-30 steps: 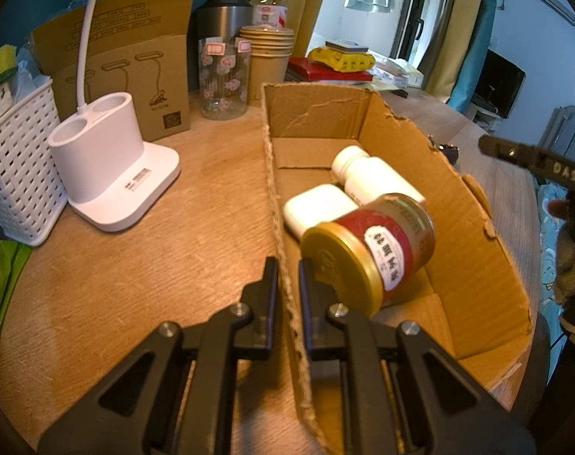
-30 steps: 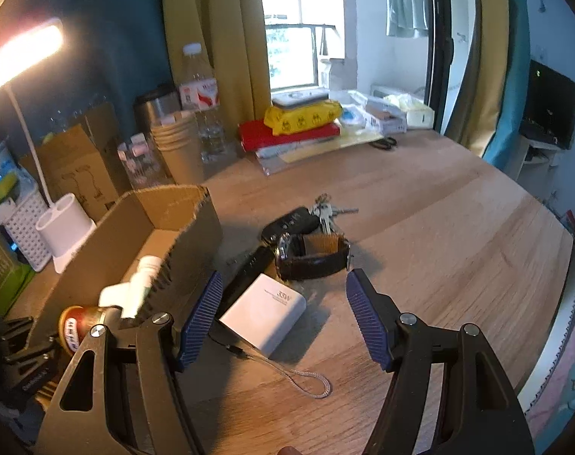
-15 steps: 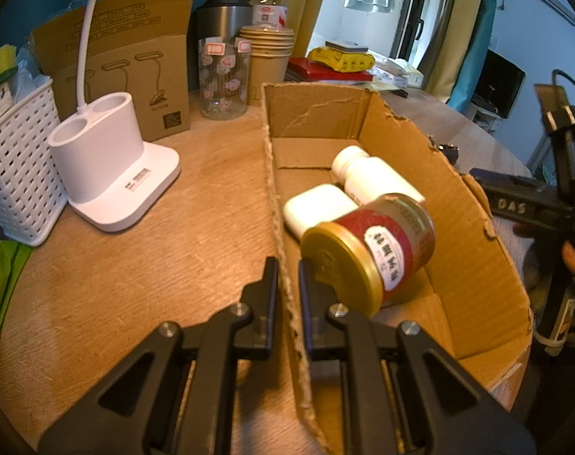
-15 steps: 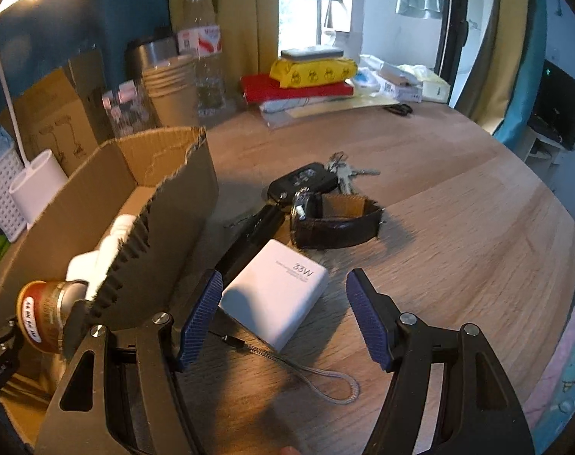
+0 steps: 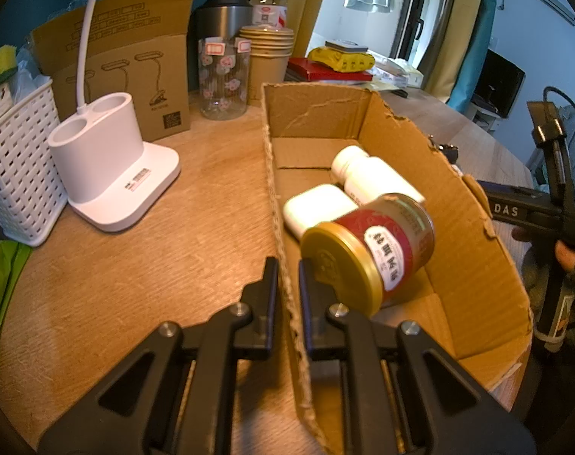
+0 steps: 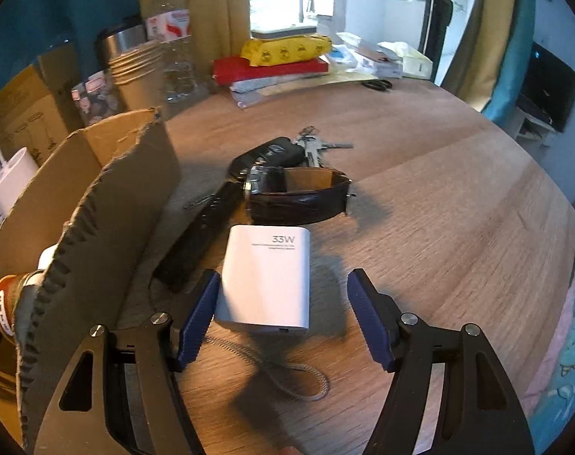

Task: Organize rigid objects
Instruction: 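Move the right tool back to the table and grasp the white charger, then carry the white charger over the box with the right tool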

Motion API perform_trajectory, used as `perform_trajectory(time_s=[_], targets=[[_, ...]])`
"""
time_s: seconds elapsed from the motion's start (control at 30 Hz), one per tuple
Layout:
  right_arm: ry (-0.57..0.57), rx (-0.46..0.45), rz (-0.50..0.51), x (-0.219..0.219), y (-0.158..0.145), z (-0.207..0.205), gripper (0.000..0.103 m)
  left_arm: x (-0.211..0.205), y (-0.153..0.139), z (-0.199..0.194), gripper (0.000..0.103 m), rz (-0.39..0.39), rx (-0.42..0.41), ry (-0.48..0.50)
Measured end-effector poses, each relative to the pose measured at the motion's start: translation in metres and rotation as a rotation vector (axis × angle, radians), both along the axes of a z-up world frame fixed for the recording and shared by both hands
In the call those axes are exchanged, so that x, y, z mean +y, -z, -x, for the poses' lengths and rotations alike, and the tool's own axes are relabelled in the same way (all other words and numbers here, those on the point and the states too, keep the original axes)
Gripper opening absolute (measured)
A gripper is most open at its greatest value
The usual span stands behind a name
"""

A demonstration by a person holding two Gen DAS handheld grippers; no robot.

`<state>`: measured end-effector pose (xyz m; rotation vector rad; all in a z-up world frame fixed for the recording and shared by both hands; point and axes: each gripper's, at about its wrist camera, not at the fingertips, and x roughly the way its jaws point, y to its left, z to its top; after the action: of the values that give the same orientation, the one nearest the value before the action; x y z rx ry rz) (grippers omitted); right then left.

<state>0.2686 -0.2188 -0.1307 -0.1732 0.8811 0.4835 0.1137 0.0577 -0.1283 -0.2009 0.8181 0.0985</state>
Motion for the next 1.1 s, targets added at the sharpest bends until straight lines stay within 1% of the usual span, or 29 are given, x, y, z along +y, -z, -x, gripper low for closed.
perform_trajectory(time_s=[0.23,0.33,0.5,0.53,0.57,0.6,0.83,1.1], targets=[[-0.017,-0.01,0.028,0.011,0.006,-0.006,0.072,0.0,0.0,0.0,0.012,0.0,0.0,0.0],[0.006,-0.02,0.044,0.011,0.008,-0.009,0.072,0.0,0.0,0.0,0.012,0.0,0.0,0.0],[-0.013,-0.004,0.027,0.011,0.009,-0.01,0.062,0.0,0.0,0.0,0.012,0.0,0.0,0.0],[-0.017,-0.005,0.025,0.012,0.009,-0.01,0.059,0.0,0.0,0.0,0.012,0.0,0.0,0.0],[-0.02,-0.01,0.025,0.012,0.008,-0.009,0.052,0.0,0.0,0.0,0.012,0.0,0.0,0.0],[-0.019,-0.014,0.028,0.013,0.008,-0.008,0.049,0.0,0.0,0.0,0.012,0.0,0.0,0.0],[-0.028,-0.019,0.014,0.011,0.006,-0.002,0.049,0.0,0.0,0.0,0.012,0.0,0.0,0.0],[-0.028,-0.063,-0.018,0.006,-0.012,0.008,0.049,0.0,0.0,0.0,0.012,0.0,0.0,0.0]])
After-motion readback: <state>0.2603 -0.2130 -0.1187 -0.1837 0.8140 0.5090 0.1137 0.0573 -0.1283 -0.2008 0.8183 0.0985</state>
